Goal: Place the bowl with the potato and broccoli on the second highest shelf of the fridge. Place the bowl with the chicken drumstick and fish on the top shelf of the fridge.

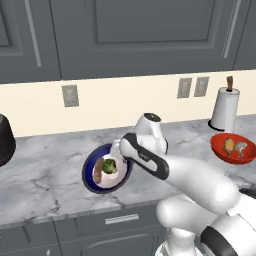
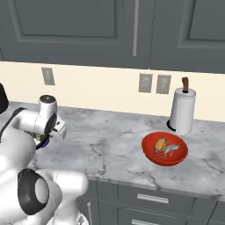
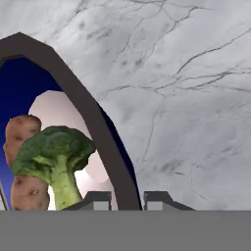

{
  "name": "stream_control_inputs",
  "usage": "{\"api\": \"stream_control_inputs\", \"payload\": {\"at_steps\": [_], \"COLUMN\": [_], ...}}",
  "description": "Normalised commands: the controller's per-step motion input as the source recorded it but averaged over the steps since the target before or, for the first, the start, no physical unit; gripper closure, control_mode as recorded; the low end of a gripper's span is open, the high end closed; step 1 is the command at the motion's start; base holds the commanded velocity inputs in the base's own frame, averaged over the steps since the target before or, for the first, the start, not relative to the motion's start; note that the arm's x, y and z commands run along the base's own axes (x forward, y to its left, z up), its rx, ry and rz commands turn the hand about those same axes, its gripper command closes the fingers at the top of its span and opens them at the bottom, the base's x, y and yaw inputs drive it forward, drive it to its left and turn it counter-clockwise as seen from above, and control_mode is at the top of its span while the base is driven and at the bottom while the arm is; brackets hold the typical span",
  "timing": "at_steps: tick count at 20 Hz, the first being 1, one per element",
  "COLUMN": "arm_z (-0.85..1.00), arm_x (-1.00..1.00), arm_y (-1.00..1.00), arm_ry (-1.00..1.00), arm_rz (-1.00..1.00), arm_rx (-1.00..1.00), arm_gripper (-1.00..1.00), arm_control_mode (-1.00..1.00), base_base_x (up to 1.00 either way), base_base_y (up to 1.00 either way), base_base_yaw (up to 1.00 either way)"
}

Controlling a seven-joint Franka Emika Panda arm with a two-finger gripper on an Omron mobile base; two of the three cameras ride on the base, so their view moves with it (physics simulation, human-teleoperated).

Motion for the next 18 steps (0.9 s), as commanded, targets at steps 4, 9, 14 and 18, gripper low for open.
{"api": "stream_control_inputs", "payload": {"at_steps": [4, 9, 14, 18], "arm_z": [0.97, 1.0, 0.85, 0.66], "arm_x": [-0.42, -0.56, -0.89, -1.0], "arm_y": [-0.48, -0.58, -0.83, -0.81], "arm_ry": [-0.13, -0.09, 0.01, 0.13], "arm_rz": [-0.25, -0.3, -0.33, -0.26], "arm_rx": [0.09, 0.12, 0.08, 0.1], "arm_gripper": [1.0, 1.0, 1.0, 1.0], "arm_control_mode": [-1.0, -1.0, -1.0, -1.0], "base_base_x": [0.0, 0.0, 0.0, 0.0], "base_base_y": [0.0, 0.0, 0.0, 0.0], "base_base_yaw": [0.0, 0.0, 0.0, 0.0]}}
